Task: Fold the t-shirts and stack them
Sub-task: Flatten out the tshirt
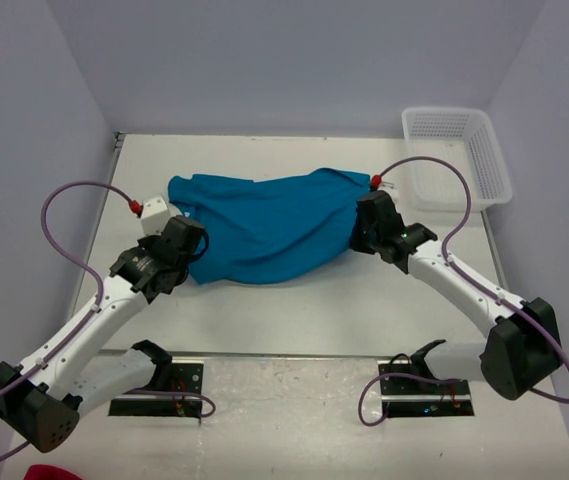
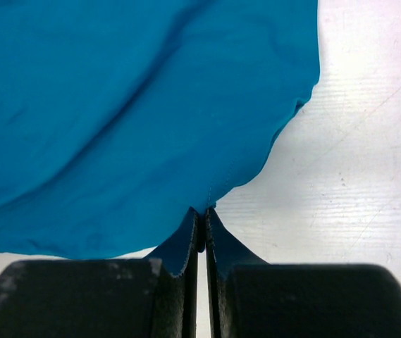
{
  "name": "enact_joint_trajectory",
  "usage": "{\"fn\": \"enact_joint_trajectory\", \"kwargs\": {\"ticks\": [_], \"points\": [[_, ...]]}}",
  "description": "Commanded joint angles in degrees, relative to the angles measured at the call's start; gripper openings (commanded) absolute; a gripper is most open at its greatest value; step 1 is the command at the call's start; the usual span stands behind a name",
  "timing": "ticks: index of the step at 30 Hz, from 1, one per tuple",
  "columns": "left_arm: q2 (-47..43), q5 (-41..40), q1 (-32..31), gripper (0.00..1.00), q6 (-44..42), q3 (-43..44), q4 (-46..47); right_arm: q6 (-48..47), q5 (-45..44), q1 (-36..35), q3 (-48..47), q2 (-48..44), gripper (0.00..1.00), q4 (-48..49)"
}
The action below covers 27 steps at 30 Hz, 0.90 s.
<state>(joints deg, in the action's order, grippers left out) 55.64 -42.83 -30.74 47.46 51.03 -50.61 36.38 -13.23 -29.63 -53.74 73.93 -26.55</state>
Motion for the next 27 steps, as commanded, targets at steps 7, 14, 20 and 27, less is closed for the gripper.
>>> {"fn": "enact_joint_trajectory", "kwargs": {"ticks": [7,14,20,27], "points": [[-0.9,2.1,0.5,0.0,-5.7,1.9,5.8,-5.7,-3.3,-0.3,-6.3,3.7,0.0,0.0],[-4.7,2.7,0.4,0.0,-9.5,6.7,6.0,-10.3,-4.7,-0.3,-15.6,4.8,0.0,-3.1],[-11.7,3.8,0.4,0.0,-15.9,15.8,7.5,-15.9,-4.3,-0.3,-26.4,2.5,0.0,-6.8],[-15.5,7.7,0.4,0.0,-24.4,28.3,10.2,-21.6,2.1,-0.4,-40.9,-0.9,0.0,-13.1]]}}
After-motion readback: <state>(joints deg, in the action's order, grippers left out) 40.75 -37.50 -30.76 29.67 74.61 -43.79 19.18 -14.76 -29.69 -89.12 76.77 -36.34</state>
